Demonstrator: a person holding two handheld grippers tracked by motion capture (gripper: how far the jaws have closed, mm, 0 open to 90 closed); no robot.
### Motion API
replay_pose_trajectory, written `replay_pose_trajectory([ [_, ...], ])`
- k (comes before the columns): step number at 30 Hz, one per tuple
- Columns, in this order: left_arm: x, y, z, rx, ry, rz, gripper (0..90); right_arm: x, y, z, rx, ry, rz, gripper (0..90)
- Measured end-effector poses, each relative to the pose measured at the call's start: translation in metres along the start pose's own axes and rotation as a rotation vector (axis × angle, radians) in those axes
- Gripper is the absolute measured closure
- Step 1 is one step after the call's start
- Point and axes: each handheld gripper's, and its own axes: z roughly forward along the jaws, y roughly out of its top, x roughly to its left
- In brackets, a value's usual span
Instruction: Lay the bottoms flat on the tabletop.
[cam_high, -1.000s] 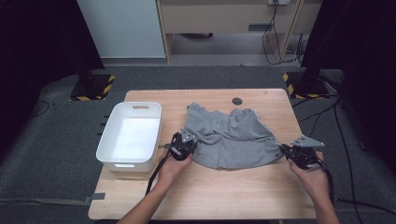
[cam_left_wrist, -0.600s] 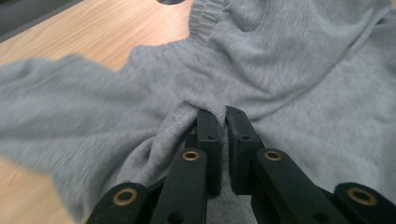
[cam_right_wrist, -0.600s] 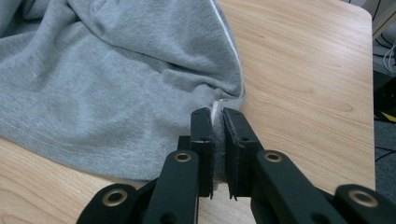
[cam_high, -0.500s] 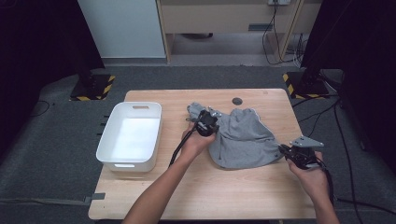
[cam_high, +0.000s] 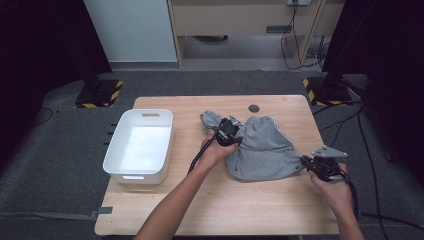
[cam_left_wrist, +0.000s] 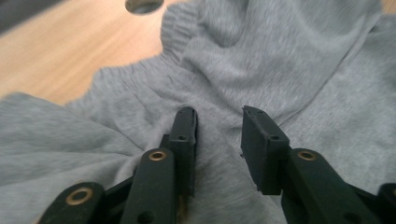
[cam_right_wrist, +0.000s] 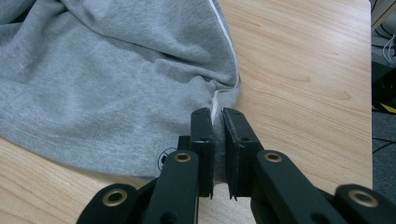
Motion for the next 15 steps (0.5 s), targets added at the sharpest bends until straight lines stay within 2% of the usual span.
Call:
replay_pose_trajectory([
  [2,0.002,0.001,-0.010,-0.038,-0.001,-0.010,63.6,0.000,0.000,0.000,0.001,-0.001,0.000,83.4],
  [7,0.006,-0.004,-0.030,-0.097,0.009,-0.021,61.8,-0.001,-0.001,0.000,0.004,-0.006,-0.002,83.4],
  [12,0.006,-0.017,-0.049,-0.135,0.013,-0.017,68.6,-0.001,-0.001,0.001,0.009,-0.010,0.001,83.3],
  [15,0.004,-0.030,-0.055,-0.127,0.014,-0.010,75.0,-0.001,0.000,0.001,0.010,-0.010,-0.006,83.3],
])
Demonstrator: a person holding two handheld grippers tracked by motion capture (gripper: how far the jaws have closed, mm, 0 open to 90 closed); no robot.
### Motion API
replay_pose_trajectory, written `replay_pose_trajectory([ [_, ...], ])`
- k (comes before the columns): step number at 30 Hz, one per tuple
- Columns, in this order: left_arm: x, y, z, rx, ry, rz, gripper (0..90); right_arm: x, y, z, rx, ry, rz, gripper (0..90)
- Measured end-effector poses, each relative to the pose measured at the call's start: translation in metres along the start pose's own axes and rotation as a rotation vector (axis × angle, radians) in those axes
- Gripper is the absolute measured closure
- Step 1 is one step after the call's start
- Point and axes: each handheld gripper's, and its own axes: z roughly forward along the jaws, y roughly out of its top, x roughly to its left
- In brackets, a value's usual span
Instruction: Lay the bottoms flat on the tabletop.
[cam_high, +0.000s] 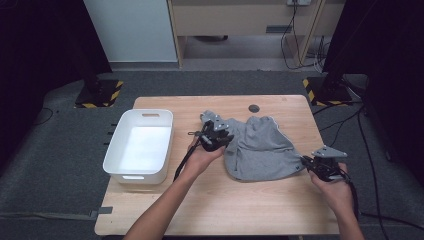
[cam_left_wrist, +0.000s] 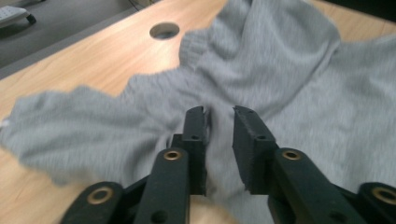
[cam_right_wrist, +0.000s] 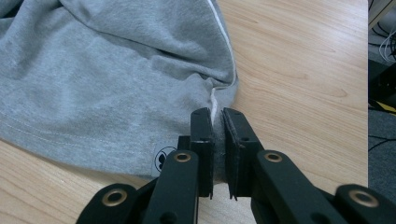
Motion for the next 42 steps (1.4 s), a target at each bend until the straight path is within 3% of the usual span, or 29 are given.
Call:
replay_pose_trajectory([
  [4,-0.002,-0.019,-0.001,0.028,0.042,0.008,80.6,0.001,0.000,0.001,0.000,-0.003,-0.005,83.2],
  [7,0.001,-0.029,0.005,0.058,0.042,-0.018,83.1,0.002,0.000,0.000,-0.001,-0.001,-0.003,83.1],
  [12,0.000,-0.042,0.022,0.127,0.059,-0.001,84.4,0.002,0.001,-0.001,-0.006,-0.002,0.000,82.9],
  [17,0.002,-0.048,0.034,0.142,0.045,-0.017,85.5,0.002,0.001,-0.001,-0.008,0.001,0.001,82.7],
  [24,0.000,-0.040,0.032,0.071,0.016,-0.028,83.3,0.001,0.001,-0.001,-0.010,0.003,0.003,82.5],
  [28,-0.001,-0.034,0.031,0.028,-0.015,-0.054,81.3,0.002,0.001,0.000,-0.010,0.003,0.007,82.4],
  [34,-0.006,-0.024,0.037,0.003,-0.048,-0.089,77.2,0.003,0.001,0.000,-0.007,0.006,0.006,82.3],
  [42,-0.017,-0.016,0.048,0.006,-0.055,-0.080,73.3,0.002,0.000,0.000,-0.009,0.012,0.007,82.2],
])
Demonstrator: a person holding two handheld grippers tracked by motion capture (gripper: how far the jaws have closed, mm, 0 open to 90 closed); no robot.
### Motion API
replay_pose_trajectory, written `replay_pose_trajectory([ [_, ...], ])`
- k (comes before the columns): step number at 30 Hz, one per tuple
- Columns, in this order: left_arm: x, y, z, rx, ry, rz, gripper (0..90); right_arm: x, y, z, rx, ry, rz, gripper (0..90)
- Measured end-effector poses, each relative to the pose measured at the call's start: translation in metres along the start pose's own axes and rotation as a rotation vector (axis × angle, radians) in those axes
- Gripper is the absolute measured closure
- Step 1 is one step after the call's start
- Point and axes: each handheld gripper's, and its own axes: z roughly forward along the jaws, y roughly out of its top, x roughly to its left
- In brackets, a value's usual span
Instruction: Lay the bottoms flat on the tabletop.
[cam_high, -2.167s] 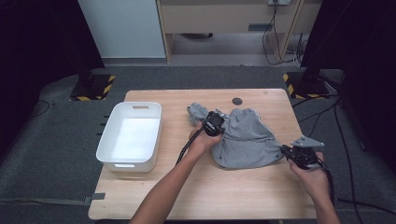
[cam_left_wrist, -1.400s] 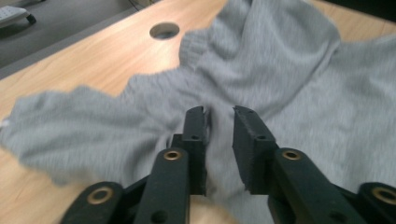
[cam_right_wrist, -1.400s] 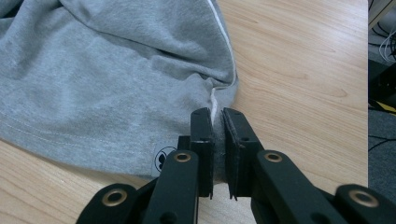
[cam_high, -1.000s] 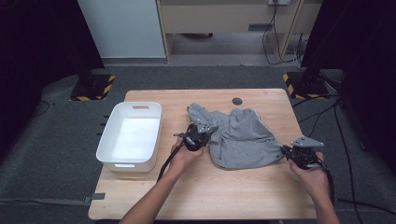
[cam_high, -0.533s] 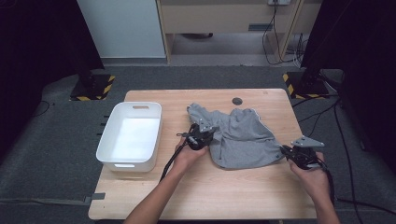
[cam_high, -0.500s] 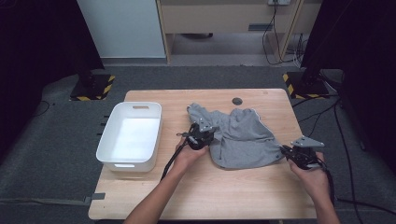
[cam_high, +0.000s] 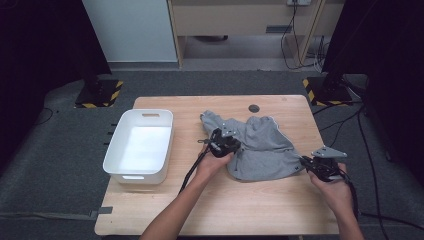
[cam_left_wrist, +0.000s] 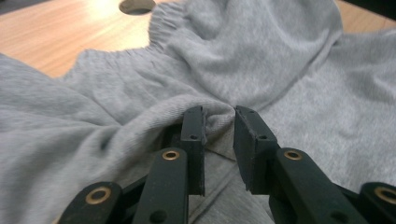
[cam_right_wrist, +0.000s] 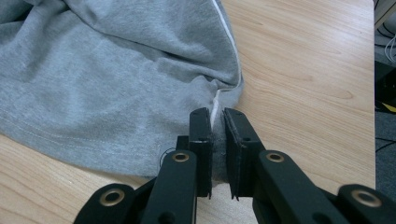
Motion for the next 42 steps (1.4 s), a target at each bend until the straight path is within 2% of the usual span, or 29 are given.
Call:
replay_pose_trajectory([
  [4,-0.001,-0.008,0.000,0.010,-0.002,-0.007,70.1,-0.001,0.000,0.000,0.000,0.003,-0.002,82.1],
  [6,-0.001,-0.011,-0.001,0.005,-0.002,-0.007,64.7,-0.001,0.000,0.000,0.002,0.005,-0.002,82.0],
  [11,-0.006,-0.015,-0.007,-0.024,-0.009,0.026,54.2,0.000,0.000,0.000,0.002,0.004,-0.001,81.7],
  [15,-0.013,-0.017,-0.004,-0.017,0.030,0.075,42.6,0.000,0.000,0.001,0.003,0.002,0.001,81.6],
  [20,-0.014,-0.019,0.003,-0.011,0.039,0.062,38.1,0.000,0.000,0.000,0.002,0.006,-0.001,81.6],
  [23,-0.013,-0.020,0.007,-0.016,0.052,0.062,42.4,0.000,0.000,0.000,0.001,0.005,0.001,81.6],
  [25,-0.012,-0.020,0.008,-0.015,0.058,0.059,49.2,-0.001,0.000,0.000,0.001,0.006,0.002,81.6],
  [30,-0.005,-0.018,0.008,-0.026,0.039,0.033,69.8,-0.001,0.000,0.000,0.000,0.007,0.002,81.6],
  [34,-0.002,-0.015,0.008,-0.030,0.026,0.050,82.4,0.000,0.000,0.000,-0.002,0.007,0.000,81.6],
  [38,-0.001,-0.015,0.003,-0.018,0.019,0.059,85.5,-0.001,0.000,0.000,0.000,0.006,0.006,81.7],
  [42,0.000,-0.020,-0.011,-0.022,0.028,0.055,86.0,-0.002,0.002,0.000,0.000,0.003,0.006,82.5],
])
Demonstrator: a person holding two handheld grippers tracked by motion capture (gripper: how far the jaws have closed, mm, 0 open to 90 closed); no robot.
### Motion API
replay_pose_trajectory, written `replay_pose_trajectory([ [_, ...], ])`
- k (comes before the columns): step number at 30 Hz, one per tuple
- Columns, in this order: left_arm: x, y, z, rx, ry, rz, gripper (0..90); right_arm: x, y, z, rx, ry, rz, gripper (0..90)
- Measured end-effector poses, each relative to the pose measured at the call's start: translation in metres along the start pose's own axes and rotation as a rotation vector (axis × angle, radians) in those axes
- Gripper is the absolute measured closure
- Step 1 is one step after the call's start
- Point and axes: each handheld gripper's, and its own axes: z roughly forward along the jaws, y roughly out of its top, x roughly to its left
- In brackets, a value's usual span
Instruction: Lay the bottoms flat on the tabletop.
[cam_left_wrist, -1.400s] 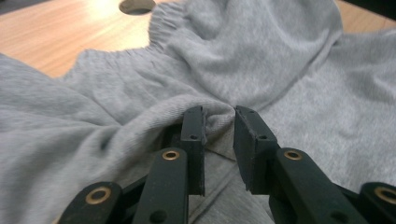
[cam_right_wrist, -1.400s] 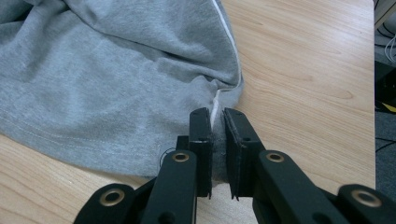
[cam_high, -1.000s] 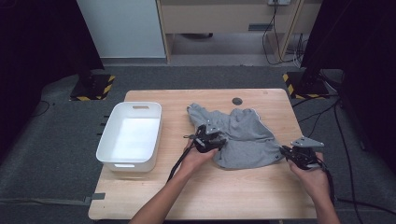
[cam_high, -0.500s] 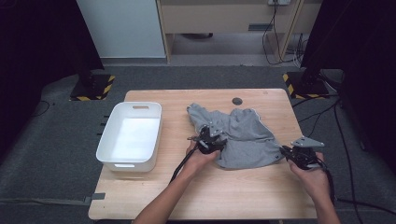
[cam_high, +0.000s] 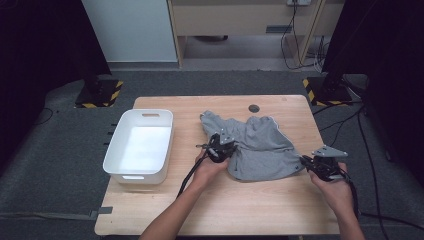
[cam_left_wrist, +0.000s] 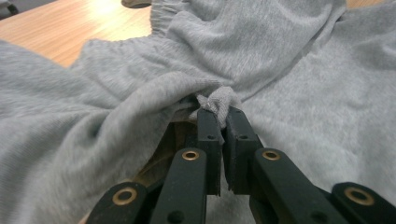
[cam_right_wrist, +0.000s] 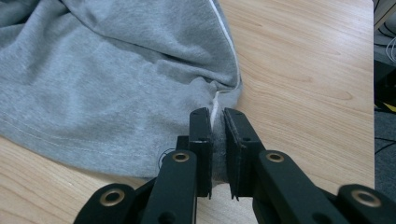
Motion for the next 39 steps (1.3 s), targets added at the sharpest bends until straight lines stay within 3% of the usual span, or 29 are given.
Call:
replay_pose_trajectory([
  [4,0.000,-0.009,-0.019,0.006,0.013,-0.023,86.0,0.001,0.002,0.001,0.009,0.006,-0.020,83.0],
  [8,0.002,-0.019,-0.039,0.039,0.040,-0.016,86.1,0.002,0.007,0.005,0.017,0.001,-0.044,83.3],
  [13,0.006,-0.028,-0.065,0.039,0.057,-0.030,86.1,-0.002,0.012,0.005,0.020,0.001,-0.035,83.7],
  [16,0.008,-0.035,-0.073,0.056,0.079,-0.009,86.1,-0.007,0.011,0.005,0.032,-0.010,-0.022,84.2],
  [23,0.017,-0.047,-0.067,0.093,0.102,-0.021,86.2,-0.026,0.004,-0.004,0.066,-0.071,-0.004,84.9],
  [25,0.016,-0.046,-0.061,0.098,0.101,-0.018,86.2,-0.034,-0.002,-0.010,0.052,-0.071,0.031,85.0],
  [29,0.014,-0.042,-0.047,0.106,0.101,-0.017,86.3,-0.044,-0.013,-0.018,0.063,-0.116,0.043,85.1],
  [33,0.012,-0.038,-0.038,0.109,0.092,-0.022,86.3,-0.048,-0.022,-0.025,0.062,-0.125,0.057,85.0],
  [36,0.006,-0.039,-0.042,0.112,0.086,-0.004,86.4,-0.049,-0.025,-0.027,0.046,-0.102,0.072,84.9],
  [39,-0.001,-0.042,-0.059,0.099,0.079,0.015,86.7,-0.048,-0.025,-0.025,0.045,-0.091,0.061,84.9],
])
